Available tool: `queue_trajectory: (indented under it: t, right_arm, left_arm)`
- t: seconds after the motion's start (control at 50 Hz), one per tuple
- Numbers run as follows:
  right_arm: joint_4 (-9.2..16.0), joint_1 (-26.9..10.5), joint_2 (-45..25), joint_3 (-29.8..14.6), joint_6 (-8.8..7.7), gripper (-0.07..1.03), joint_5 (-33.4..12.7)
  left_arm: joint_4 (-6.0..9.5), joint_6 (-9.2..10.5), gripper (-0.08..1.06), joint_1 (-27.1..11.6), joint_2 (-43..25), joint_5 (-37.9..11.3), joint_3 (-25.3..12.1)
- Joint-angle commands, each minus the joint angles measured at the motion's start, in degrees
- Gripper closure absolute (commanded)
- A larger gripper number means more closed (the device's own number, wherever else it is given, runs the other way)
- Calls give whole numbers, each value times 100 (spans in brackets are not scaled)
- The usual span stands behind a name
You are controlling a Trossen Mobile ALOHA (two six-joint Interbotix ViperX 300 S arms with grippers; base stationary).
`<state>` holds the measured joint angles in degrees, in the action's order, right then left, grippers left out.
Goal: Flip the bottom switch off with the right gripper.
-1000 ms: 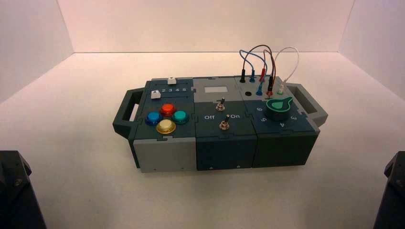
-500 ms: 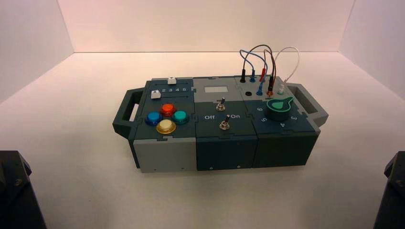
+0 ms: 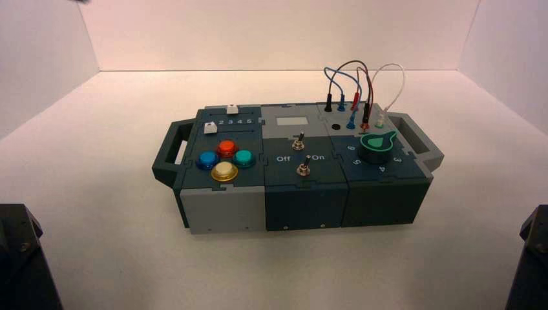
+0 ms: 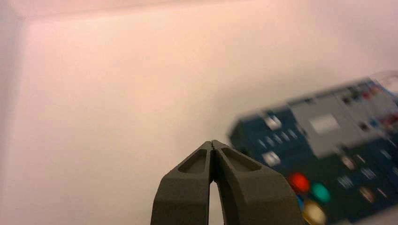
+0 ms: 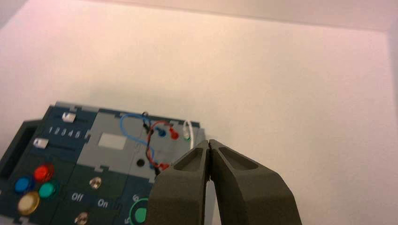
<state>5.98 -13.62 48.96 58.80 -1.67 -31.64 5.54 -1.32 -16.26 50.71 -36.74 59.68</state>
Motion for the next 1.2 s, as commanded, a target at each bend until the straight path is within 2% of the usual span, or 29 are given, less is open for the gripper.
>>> queue_trajectory:
  t: [0.02, 0.18, 0.52, 0.86, 1.2]
  right_arm:
    - [35, -193, -193, -246, 0, 99, -62]
    - [62, -387, -281, -308, 0, 99, -149]
    - [264, -835, -290, -396, 0, 99, -396]
    - [519, -1230, -325, -545, 18, 99, -756]
    - [738, -1512, -501, -519, 18, 99, -879]
  left_arm:
    - [176, 62, 101, -272, -352, -35, -229]
    - [439, 88, 101, -439, -1046, -44, -272]
    - [694, 88, 101, -879, -2575, -272, -606]
    - [756, 88, 101, -984, -3735, -299, -844]
    - [756, 79, 101, -984, -4333, -97, -1011]
